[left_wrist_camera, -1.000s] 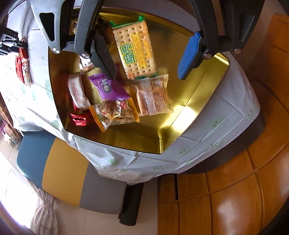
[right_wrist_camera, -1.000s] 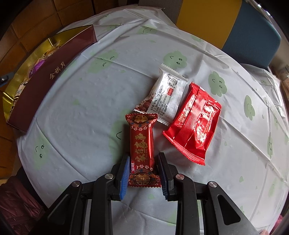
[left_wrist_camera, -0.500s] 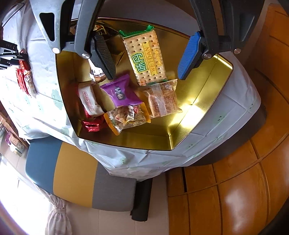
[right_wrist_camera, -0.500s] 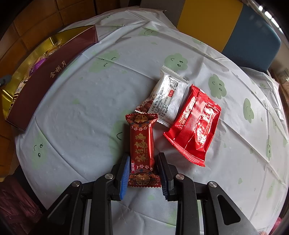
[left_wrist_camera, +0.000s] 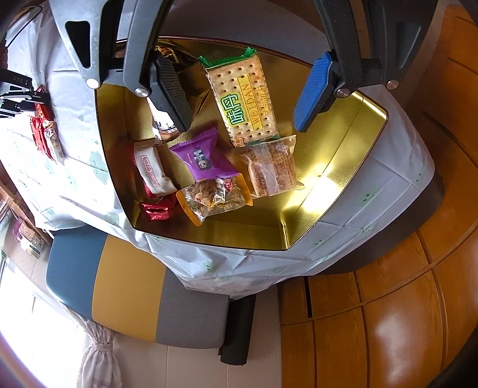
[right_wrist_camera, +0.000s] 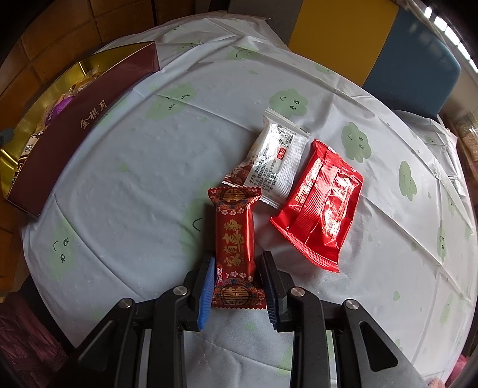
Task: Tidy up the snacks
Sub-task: 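Carry the red gold-printed packet into the gold tin and open the right tool, then move both tools back toward the white bar and red foil packet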
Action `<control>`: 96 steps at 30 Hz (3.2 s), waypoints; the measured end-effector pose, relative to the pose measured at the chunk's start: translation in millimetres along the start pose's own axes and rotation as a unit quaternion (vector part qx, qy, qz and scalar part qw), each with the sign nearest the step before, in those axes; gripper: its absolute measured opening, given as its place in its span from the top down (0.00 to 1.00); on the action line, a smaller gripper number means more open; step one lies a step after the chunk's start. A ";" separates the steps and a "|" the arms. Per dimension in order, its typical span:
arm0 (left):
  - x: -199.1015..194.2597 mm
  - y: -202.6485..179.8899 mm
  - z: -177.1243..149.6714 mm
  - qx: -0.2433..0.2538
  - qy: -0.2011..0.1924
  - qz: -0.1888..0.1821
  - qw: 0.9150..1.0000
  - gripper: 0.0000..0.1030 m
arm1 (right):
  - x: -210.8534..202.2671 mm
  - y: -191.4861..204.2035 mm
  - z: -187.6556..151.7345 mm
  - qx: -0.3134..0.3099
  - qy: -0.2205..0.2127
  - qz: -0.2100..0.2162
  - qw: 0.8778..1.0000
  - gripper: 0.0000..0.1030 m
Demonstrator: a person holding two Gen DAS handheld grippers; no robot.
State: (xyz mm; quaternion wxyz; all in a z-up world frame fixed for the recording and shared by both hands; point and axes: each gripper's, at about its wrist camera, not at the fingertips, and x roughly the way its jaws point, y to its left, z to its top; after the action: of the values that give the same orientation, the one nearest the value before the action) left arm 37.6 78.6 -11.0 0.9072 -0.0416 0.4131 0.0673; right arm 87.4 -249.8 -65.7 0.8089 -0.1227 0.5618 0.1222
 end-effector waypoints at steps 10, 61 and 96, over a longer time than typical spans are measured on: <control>-8.8 6.8 0.1 -0.004 -0.012 -0.001 1.000 0.30 | -14.4 15.2 16.9 0.043 -0.015 -0.006 0.999 0.73; 6.3 45.4 -9.4 -0.043 0.001 0.013 0.999 0.30 | -38.1 188.5 126.1 -0.002 -0.115 0.109 0.987 0.61; -17.5 2.4 -9.2 0.020 -0.019 -0.003 1.000 0.30 | -78.5 15.5 43.7 0.124 -0.137 -0.012 0.983 0.54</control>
State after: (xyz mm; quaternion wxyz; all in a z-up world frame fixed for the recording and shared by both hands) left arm 19.0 78.2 -3.8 0.9159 -0.0229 0.3966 0.0575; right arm 94.0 -225.3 21.9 0.8886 -0.0106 0.4549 0.0575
